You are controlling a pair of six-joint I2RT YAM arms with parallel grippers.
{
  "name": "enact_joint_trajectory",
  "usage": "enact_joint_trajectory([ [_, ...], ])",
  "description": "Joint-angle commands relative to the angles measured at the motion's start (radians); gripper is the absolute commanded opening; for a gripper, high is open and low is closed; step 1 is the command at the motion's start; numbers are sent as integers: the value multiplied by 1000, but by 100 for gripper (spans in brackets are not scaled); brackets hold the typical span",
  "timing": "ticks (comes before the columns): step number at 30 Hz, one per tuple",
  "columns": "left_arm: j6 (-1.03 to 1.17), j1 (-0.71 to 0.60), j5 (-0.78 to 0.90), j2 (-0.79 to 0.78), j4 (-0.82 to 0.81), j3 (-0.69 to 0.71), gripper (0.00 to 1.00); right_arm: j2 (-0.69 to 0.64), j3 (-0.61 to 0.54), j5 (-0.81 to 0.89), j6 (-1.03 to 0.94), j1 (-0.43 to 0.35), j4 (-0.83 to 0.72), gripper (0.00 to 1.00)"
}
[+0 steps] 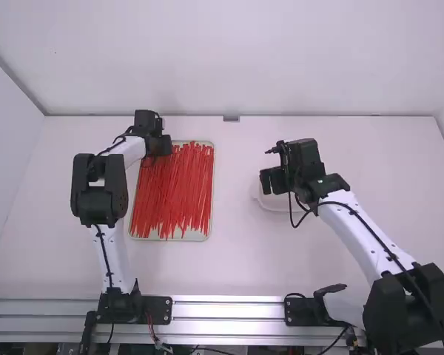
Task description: Fasten the cable tie
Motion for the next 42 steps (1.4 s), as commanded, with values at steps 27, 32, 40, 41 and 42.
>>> enact_joint_trajectory([
  [27, 71, -35, -110, -41, 31, -30, 24, 2, 35, -2, -1, -3, -8, 98],
  [32, 71, -36, -110, -40, 58, -55, 23, 2, 35, -2, -1, -4, -13, 98],
  [40, 109, -32, -102, -41, 59, -56, 23, 2, 35, -2, 2, -3, -13, 98],
  [41, 112, -34, -102, -41, 57, -56, 23, 2, 35, -2, 2, -3, -13, 98],
  [42, 112, -39, -103, -41, 56, -56, 23, 2, 35, -2, 2, -3, -13, 98],
])
